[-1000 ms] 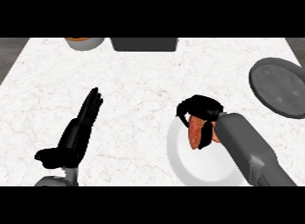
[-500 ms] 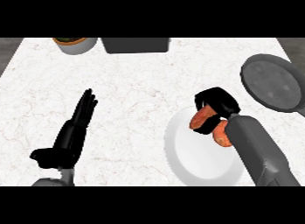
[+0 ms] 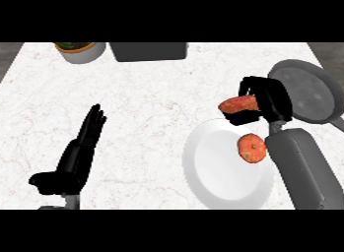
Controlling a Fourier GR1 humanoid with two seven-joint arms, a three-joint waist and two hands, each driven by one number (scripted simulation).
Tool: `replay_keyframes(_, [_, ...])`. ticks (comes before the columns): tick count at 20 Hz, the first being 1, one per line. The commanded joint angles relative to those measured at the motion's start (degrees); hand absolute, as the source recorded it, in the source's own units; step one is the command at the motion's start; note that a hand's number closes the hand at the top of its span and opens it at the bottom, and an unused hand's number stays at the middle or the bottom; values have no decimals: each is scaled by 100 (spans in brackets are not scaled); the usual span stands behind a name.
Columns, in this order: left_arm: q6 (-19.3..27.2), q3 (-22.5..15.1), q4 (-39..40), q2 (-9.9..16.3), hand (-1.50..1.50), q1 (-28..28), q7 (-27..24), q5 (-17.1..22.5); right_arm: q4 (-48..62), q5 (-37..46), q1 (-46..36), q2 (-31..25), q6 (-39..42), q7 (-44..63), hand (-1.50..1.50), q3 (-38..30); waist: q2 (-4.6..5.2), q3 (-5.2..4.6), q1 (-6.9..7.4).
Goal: Pick the sweet potato from the plate and place it in the pan
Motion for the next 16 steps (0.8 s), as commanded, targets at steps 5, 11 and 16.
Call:
replay_keyframes(5, [3, -123, -258, -38, 0, -108, 210, -108, -2838, -402, 1291, 131, 240, 1417, 150, -376, 71, 13, 150])
replay_keyframes(11, [-254, -28, -134, -88, 0, -285, 262, 28, -2165, -1159, 1249, -238, 50, 840, 150, -1353, 139, 18, 331])
replay_keyframes(16, [-232, 92, 312, -138, 0, -484, -20, -129, -889, -1297, 902, -724, -652, -133, 150, -1980, 154, 19, 351])
